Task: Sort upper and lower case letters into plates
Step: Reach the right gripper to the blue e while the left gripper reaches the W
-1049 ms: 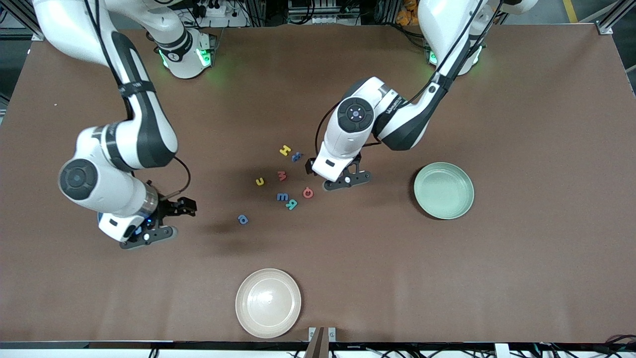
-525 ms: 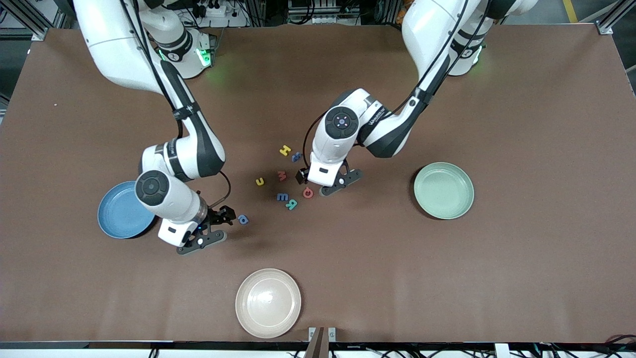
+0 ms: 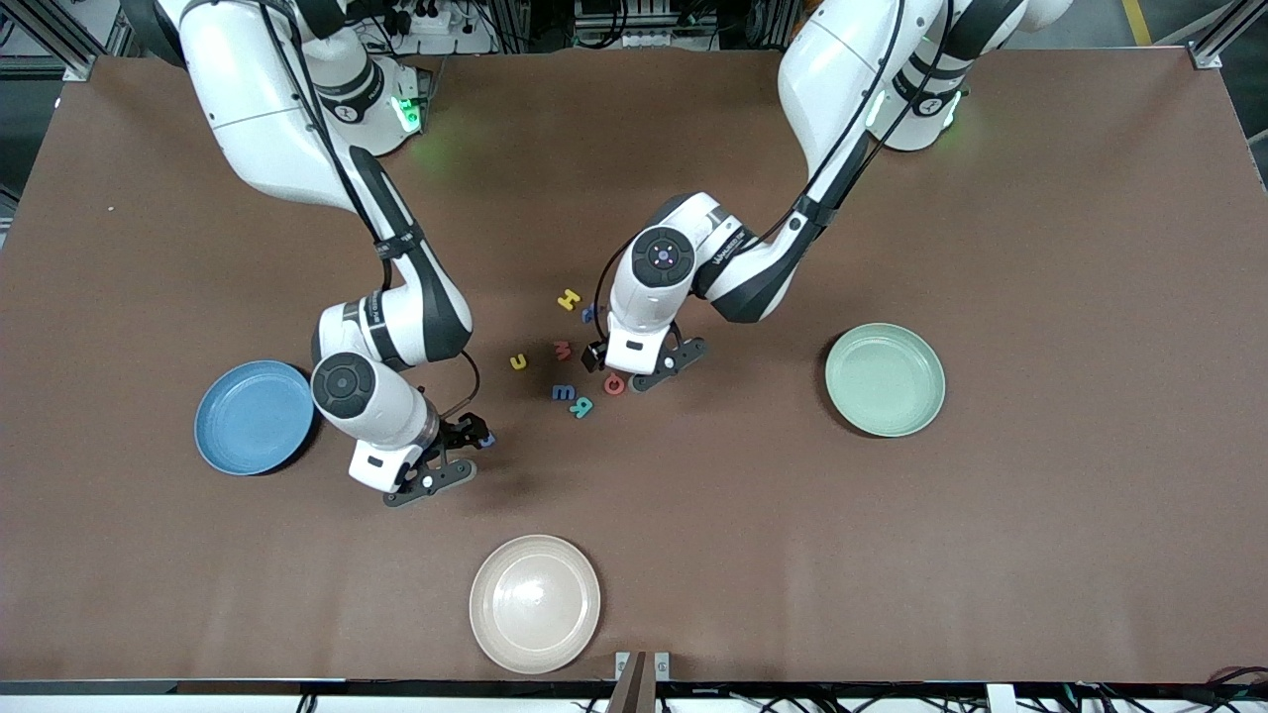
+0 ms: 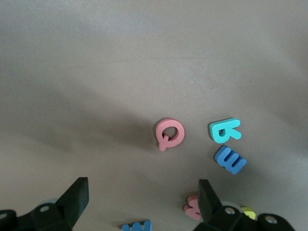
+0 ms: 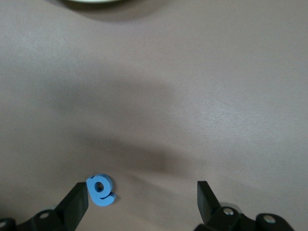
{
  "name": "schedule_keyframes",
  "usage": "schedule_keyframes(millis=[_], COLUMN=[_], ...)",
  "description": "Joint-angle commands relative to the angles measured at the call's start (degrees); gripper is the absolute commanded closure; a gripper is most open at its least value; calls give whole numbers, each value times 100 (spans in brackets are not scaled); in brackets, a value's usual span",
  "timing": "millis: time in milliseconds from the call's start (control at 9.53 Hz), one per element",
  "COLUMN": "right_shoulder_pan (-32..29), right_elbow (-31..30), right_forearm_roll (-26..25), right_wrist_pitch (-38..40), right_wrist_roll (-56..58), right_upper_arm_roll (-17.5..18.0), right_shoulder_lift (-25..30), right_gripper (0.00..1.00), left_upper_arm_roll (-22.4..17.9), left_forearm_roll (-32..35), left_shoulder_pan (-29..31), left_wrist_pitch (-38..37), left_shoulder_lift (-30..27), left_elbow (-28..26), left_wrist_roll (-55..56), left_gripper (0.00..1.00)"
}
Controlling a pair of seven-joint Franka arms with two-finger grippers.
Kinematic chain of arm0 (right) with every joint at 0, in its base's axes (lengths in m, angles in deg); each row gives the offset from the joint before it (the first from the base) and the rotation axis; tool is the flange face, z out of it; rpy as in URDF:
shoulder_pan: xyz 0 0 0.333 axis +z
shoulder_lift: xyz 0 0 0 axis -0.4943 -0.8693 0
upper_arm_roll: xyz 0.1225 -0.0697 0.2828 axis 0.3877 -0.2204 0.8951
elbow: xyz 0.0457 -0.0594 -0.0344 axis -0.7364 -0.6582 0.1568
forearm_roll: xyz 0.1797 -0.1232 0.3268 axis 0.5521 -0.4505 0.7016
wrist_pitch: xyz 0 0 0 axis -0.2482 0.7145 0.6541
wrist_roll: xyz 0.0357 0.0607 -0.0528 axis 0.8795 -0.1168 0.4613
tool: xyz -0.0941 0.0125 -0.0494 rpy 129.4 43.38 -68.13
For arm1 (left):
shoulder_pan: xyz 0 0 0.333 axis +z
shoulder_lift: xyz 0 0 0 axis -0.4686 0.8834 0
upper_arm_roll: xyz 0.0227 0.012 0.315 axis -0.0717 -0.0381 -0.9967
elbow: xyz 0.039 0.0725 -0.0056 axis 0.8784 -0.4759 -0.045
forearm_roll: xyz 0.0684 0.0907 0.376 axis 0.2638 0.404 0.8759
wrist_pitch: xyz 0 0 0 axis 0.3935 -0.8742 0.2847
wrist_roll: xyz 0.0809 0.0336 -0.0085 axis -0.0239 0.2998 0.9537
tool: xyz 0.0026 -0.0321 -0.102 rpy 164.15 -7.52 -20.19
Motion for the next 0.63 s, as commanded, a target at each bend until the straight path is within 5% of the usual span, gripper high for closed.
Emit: schedule_keyframes(millis=[0,525], right_shoulder_pan=[87,192], right_elbow=[101,-31], right_forearm_roll=[-26,-27], right_wrist_pitch=[-115,-72], right_wrist_roll=[90,64], right_upper_arm_roll=[-39,-39], right_shoulder_lift=[-155,-200], right_gripper=[0,0], left_upper_arm_roll=[-79,-88], left_forearm_roll=[103,69], left_shoulder_pan=[-290,-598], left_wrist_pitch=[6,33], left_shoulder_lift=[22,321], left_elbow=[143,117], left_wrist_roll=[-116,1591], left_gripper=[0,0])
